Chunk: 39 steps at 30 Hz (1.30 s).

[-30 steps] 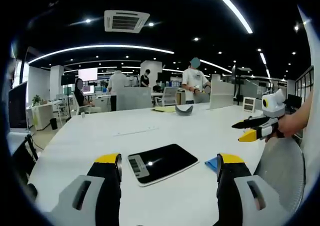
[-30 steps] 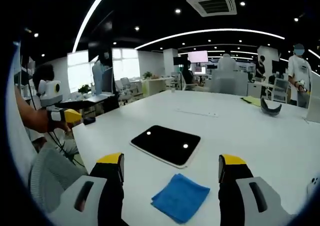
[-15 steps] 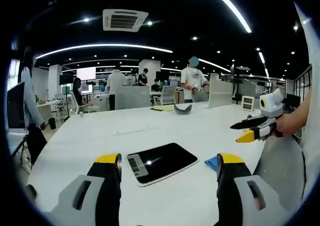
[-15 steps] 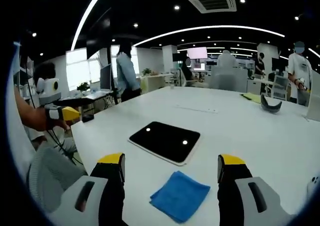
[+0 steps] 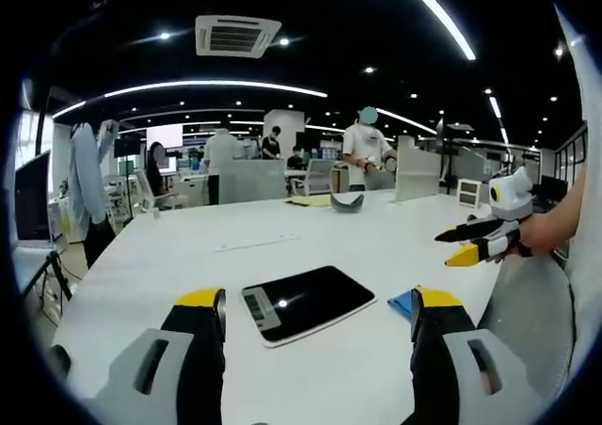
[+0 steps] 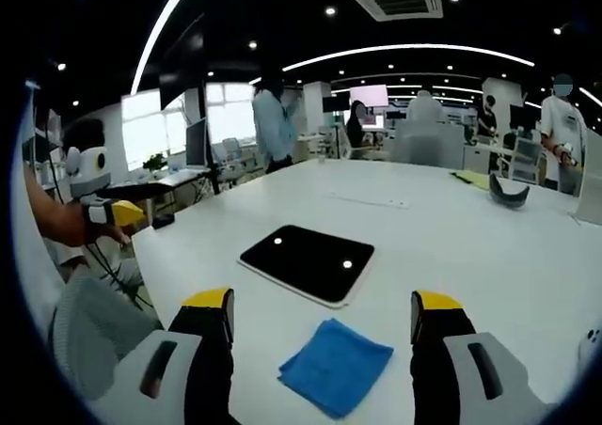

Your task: Wipe the mirror surface with the cleaning cloth until all visible marks leave the cleaned area.

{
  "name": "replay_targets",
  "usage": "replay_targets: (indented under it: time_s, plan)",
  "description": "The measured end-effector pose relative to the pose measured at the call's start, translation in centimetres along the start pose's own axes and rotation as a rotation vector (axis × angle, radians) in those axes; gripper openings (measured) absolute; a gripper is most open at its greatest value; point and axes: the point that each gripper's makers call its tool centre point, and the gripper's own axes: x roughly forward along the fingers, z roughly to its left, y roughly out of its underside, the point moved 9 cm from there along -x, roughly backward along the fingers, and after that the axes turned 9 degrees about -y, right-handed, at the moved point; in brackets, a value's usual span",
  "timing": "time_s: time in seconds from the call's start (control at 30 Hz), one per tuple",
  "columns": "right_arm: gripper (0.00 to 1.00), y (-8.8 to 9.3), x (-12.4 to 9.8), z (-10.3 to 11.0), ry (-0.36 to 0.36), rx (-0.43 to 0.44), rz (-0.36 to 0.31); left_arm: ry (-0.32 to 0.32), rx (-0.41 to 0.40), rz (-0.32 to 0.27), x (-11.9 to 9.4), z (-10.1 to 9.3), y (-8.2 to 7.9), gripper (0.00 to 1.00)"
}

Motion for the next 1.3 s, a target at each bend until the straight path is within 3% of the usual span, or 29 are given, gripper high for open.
replay_targets:
  time_s: [0.43, 0.6, 0.83, 1.07, 1.3]
  plan:
    - [0.85, 0.1, 0.4, 0.0, -0.007, 0.015, -0.004, -0.002, -0.005, 0.001, -0.3, 0.1, 0.2, 0.85]
    - [0.82, 0.2, 0.6, 0.2, -0.015, -0.001, 0.005, -0.008, -0.005, -0.002, -0.3, 0.2, 0.1, 0.84]
    - [0.77, 1.6, 1.2, 0.2, -0.039, -0.051, 0.094, -0.005, -0.017, -0.005, -0.3, 0.2, 0.3, 0.84]
    - [0.71, 2.4, 1.9, -0.5, -0.035, -0.050, 0.139, -0.008, -0.024, -0.001, -0.3, 0.4, 0.6, 0.84]
    - [0.63, 3.6, 2.5, -1.1, -0.048, -0.044, 0.238, -0.009, -0.031, 0.003, -0.5, 0.6, 0.8, 0.84]
